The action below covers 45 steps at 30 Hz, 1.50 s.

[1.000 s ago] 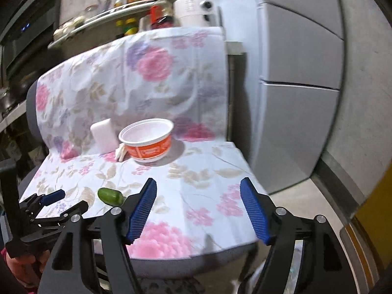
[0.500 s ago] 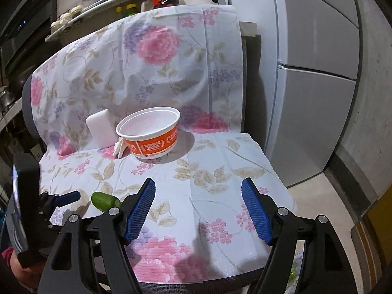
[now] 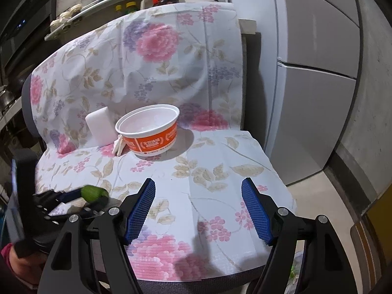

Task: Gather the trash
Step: 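Grasp the green cucumber with the left gripper, then grasp the white tissue beside the bowl with the right gripper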

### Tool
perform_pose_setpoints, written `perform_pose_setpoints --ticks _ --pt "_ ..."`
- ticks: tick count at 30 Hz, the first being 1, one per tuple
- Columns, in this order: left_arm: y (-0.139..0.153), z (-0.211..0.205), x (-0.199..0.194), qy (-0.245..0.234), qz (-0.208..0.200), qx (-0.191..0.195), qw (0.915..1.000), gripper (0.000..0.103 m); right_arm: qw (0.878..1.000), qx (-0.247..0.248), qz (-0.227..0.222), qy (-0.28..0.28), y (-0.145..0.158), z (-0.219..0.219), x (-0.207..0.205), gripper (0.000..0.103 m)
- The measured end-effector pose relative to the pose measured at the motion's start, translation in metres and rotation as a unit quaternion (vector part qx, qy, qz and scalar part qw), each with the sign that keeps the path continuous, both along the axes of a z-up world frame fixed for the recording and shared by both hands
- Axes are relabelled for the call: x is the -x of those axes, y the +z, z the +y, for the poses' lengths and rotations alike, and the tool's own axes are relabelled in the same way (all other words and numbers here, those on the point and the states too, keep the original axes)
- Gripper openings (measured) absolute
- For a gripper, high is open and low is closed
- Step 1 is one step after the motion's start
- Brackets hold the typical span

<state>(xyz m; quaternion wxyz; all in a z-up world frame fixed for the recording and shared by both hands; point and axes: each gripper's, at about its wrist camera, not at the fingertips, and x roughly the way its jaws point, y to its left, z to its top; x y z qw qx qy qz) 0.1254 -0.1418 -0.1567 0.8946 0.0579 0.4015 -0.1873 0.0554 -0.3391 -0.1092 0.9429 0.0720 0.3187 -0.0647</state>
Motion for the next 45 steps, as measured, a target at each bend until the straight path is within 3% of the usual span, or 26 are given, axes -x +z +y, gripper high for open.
perform_pose_setpoints --ticks 8,10,12,14,22,29,32,35,37,38,39,45 --pt "0.025 0.070 -0.004 0.068 -0.031 0.017 0.9970 0.060 0.999 0.005 0.000 0.052 0.005 0.049 -0.038 0.072" --pt "0.031 0.089 -0.009 0.087 -0.042 0.022 0.9951 0.060 0.998 -0.005 0.005 0.068 0.003 0.061 -0.053 0.060" --pt "0.034 0.102 -0.013 0.100 -0.049 0.023 0.9935 0.060 0.996 -0.020 0.015 0.085 -0.003 0.078 -0.072 0.039" --pt "0.035 0.117 -0.019 0.112 -0.053 0.028 0.9919 0.060 0.994 -0.036 0.030 0.101 -0.010 0.093 -0.092 0.035" --pt "0.020 0.151 -0.038 0.136 -0.037 0.047 0.9889 0.060 0.990 -0.047 0.076 0.111 -0.040 0.140 -0.164 0.036" --pt "0.005 0.163 -0.054 0.140 -0.020 0.060 0.9882 0.060 0.989 -0.079 0.109 0.062 -0.067 0.141 -0.207 0.036" --pt "0.002 0.165 -0.058 0.140 -0.016 0.065 0.9879 0.060 0.987 -0.104 0.113 0.043 -0.073 0.136 -0.217 0.048" --pt "0.000 0.164 -0.061 0.140 -0.014 0.063 0.9881 0.060 0.988 -0.102 0.114 0.031 -0.075 0.135 -0.225 0.048" --pt "0.000 0.163 -0.061 0.139 -0.014 0.062 0.9882 0.060 0.989 -0.094 0.115 0.027 -0.076 0.136 -0.228 0.037" --pt "0.000 0.162 -0.061 0.140 -0.015 0.060 0.9883 0.060 0.989 -0.092 0.114 0.028 -0.076 0.137 -0.227 0.019" --pt "0.001 0.162 -0.061 0.140 -0.015 0.058 0.9883 0.060 0.989 -0.091 0.111 0.030 -0.074 0.137 -0.225 0.007" --pt "0.013 0.155 -0.048 0.138 -0.029 0.051 0.9887 0.060 0.993 -0.050 0.081 0.066 -0.050 0.145 -0.193 0.003"
